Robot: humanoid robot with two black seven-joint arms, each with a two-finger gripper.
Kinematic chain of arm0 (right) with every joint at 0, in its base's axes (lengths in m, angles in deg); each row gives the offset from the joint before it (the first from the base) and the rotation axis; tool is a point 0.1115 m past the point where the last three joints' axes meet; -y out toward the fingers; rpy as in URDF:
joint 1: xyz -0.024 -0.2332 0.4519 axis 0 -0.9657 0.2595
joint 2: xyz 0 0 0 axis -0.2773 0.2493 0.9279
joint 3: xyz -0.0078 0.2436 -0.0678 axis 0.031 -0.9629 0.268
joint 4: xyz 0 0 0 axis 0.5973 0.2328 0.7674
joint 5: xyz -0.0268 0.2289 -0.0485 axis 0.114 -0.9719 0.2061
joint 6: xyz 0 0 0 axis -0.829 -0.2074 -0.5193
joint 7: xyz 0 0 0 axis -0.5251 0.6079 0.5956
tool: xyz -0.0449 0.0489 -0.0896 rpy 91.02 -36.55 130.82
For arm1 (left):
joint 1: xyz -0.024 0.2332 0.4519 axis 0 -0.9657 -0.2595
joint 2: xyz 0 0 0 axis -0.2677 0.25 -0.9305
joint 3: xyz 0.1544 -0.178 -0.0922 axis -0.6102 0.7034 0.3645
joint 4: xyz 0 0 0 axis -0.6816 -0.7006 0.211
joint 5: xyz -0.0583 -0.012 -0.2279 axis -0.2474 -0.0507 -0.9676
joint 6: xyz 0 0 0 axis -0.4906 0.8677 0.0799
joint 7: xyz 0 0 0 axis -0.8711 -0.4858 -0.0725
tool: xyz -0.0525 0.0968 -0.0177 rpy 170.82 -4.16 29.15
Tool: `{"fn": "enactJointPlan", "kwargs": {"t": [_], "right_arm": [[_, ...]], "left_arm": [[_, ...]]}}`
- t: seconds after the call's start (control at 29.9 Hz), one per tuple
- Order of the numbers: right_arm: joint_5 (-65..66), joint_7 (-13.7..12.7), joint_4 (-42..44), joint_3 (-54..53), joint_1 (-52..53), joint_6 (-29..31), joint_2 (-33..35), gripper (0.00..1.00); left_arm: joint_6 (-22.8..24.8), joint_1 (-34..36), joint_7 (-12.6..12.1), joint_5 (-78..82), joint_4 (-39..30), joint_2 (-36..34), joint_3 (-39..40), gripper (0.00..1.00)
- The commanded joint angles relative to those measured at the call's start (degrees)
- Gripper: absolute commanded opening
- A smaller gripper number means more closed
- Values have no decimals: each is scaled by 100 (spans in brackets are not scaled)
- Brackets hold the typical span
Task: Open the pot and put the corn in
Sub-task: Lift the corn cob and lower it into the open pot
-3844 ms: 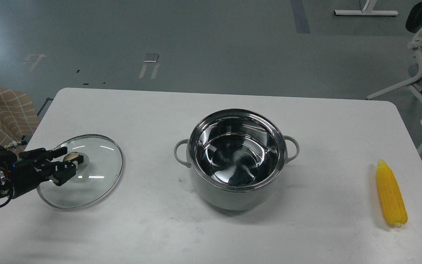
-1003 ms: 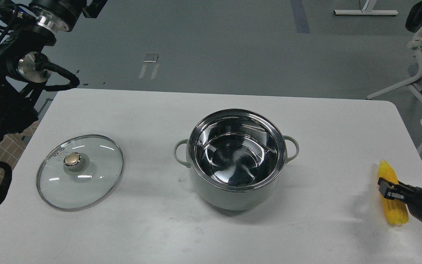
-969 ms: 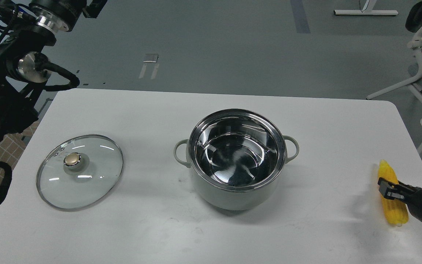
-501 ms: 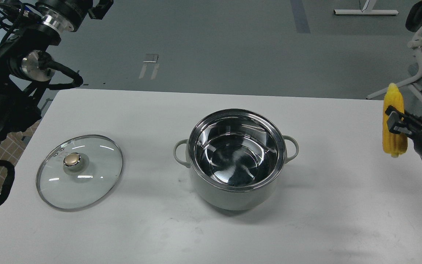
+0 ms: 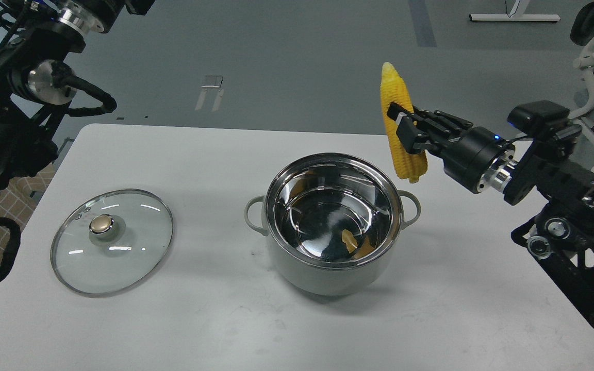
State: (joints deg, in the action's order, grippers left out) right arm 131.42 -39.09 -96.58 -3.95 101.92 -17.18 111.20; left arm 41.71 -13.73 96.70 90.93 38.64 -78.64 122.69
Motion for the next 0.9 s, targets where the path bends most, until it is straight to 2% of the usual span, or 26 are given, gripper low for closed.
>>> {"fn": "enactJointPlan", "kwargs": {"t": [0.0,0.1,0.3,0.33,0.37,0.47,0.67,0.7,0.74,0.77,0.87], "right_arm": [[42,-19,36,612,177,9,-195,0],[86,-36,202,1218,344,0,-257,0],[217,-36,475,1369,380,9,-459,0],[253,-36,476,1404,380,9,-459,4],[279,-36,476,1465,380,9,-433,13],[279,-36,476,1554,380,0,-415,22],[270,-36,467,1545,380,0,-494,47],[270,-36,467,1545,380,0,-503,48],[270,-28,467,1545,388,0,-512,53],[270,-28,467,1545,389,0,-512,62],[262,-19,458,1545,380,0,-503,66]], "left_arm": [[-8,-10,1,1,1,-1,0,98],[-8,-1,1,-8,1,-1,0,98],[-8,8,53,-8,1,-10,0,98],[-8,8,54,-8,1,-10,0,98],[-8,-1,71,-8,1,-10,0,98],[-8,-1,62,-8,1,-19,0,98],[-16,16,71,1,1,-28,0,98],[-16,16,71,-8,1,-19,0,98],[-16,25,71,1,1,-19,0,98],[-16,60,62,-8,1,-19,0,98],[-16,96,62,-8,1,-10,0,98]]}}
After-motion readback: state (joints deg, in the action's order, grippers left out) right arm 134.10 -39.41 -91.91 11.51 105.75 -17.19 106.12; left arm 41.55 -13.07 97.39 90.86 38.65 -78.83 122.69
